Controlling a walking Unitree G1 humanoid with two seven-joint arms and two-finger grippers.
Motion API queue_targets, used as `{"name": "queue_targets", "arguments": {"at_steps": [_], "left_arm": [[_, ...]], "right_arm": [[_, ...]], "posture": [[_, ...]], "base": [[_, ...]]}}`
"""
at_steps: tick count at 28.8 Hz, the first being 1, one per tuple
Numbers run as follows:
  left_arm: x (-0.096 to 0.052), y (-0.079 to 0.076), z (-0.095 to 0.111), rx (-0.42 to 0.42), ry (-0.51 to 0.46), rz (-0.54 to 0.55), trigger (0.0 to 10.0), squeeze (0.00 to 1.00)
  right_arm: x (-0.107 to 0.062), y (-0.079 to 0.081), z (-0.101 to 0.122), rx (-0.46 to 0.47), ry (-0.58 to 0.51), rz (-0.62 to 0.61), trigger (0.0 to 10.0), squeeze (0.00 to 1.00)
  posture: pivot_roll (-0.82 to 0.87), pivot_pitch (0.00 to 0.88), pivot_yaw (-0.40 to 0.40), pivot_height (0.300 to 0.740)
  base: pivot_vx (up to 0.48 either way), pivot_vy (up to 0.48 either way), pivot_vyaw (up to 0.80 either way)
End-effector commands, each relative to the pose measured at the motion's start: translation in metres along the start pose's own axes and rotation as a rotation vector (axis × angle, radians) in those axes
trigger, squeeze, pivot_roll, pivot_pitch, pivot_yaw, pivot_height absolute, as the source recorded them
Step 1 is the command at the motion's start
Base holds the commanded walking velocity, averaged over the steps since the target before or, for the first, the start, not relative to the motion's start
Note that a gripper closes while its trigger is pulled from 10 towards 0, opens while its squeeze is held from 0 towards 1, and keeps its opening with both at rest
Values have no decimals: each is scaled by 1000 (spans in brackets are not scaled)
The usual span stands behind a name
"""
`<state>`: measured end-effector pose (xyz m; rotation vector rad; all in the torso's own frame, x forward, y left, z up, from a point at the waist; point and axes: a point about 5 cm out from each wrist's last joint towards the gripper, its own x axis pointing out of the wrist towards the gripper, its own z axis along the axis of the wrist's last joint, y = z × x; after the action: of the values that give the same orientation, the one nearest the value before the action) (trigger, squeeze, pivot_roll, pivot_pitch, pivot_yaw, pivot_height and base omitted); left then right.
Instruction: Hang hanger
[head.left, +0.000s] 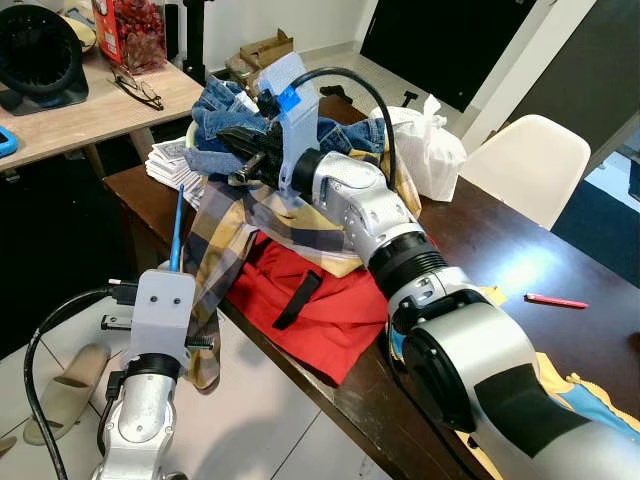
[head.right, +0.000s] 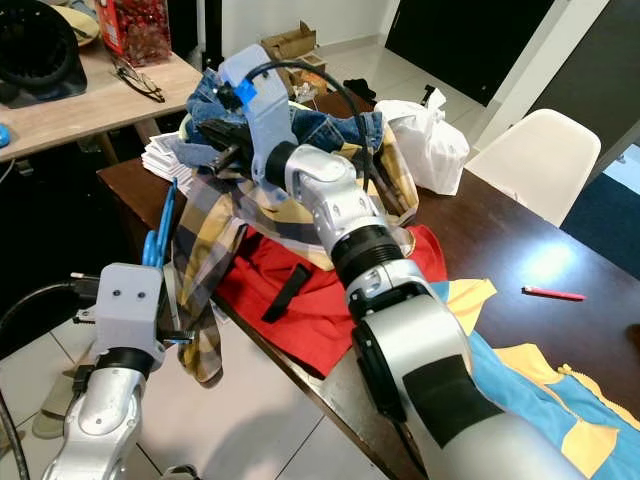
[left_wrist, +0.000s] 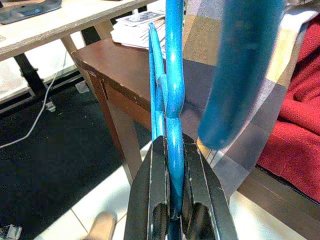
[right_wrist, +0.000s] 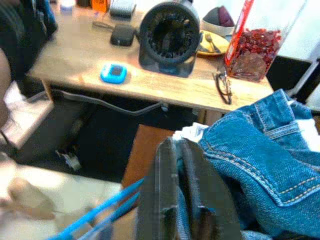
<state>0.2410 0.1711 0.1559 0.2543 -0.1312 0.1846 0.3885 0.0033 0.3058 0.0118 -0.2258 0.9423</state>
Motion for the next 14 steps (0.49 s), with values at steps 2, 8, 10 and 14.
{"name": "queue_targets", "arguments": {"at_steps": [2, 8, 10, 14], "left_arm": [[-3, -5, -1, -24, 5, -14, 10000, 0], [-2, -5, -1, -23, 6, -15, 10000, 0], [-2, -6, -1, -23, 6, -16, 10000, 0], [-2, -6, -1, -23, 6, -16, 10000, 0]], "right_arm": [[0, -4, 11, 93, -71, -25, 10000, 1000], [6, 2, 10, 101, -94, -96, 10000, 1000], [11, 9, 2, 47, -50, -126, 10000, 949], [15, 17, -10, 7, 5, -158, 10000, 0]], "posture": [[256, 113, -241, 740], [254, 113, -241, 740], [253, 117, -241, 740], [253, 117, -241, 740]], "base": [[0, 0, 0], [0, 0, 0], [0, 0, 0], [0, 0, 0]]}}
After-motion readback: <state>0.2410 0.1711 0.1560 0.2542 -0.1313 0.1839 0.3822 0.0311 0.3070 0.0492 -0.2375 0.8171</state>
